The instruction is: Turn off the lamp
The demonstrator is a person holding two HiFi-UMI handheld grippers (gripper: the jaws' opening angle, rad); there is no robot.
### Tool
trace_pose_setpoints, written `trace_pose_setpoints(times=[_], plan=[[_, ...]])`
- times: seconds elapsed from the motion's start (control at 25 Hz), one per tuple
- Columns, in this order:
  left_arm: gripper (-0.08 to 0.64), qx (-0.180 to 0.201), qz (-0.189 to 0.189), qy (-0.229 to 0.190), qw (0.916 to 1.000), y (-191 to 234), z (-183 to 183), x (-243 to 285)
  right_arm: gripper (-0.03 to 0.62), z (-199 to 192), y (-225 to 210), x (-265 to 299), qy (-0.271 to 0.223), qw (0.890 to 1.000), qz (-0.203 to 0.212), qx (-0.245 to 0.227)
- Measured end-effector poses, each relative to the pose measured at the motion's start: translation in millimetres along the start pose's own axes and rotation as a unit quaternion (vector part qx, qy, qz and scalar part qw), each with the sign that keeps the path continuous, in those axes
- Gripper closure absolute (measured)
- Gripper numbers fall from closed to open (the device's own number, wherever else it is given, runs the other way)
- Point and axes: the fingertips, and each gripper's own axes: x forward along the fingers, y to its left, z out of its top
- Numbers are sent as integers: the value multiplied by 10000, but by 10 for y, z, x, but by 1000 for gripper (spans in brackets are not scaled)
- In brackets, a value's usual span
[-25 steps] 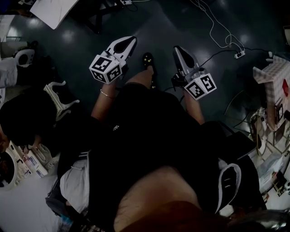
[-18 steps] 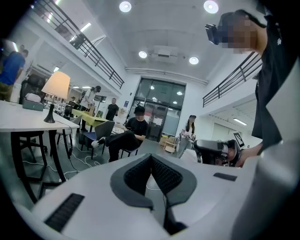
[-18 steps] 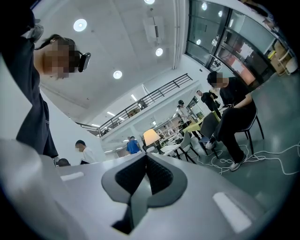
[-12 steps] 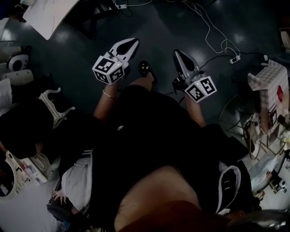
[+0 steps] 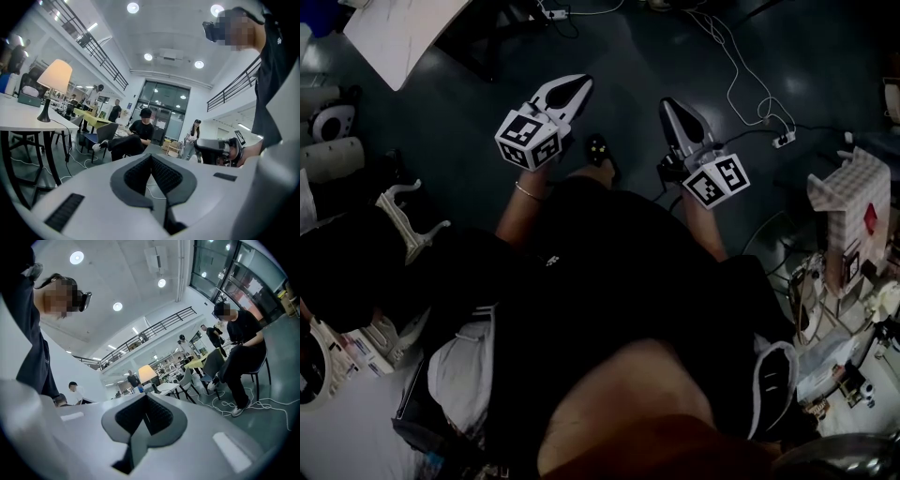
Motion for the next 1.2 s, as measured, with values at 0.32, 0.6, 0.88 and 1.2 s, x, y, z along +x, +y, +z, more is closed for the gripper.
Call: trace_pose_setpoints(times=[0.32,0.6,0.88,1.2], plan=[[554,-99,268,-192,9994,408,167,57,591,60,-110,491,267,9993,245,-24],[554,-215,537,-410,9975,766,308,86,591,191,-154,937,426,9977,522,-105],[554,-293,759,-558,9951,992,336,14,591,190,-188,1294,582,9954,748,-124],[554,-457,1376,-786,9863,1134,264,-388,591,123,-71,1594,952,9891,1113,-177]])
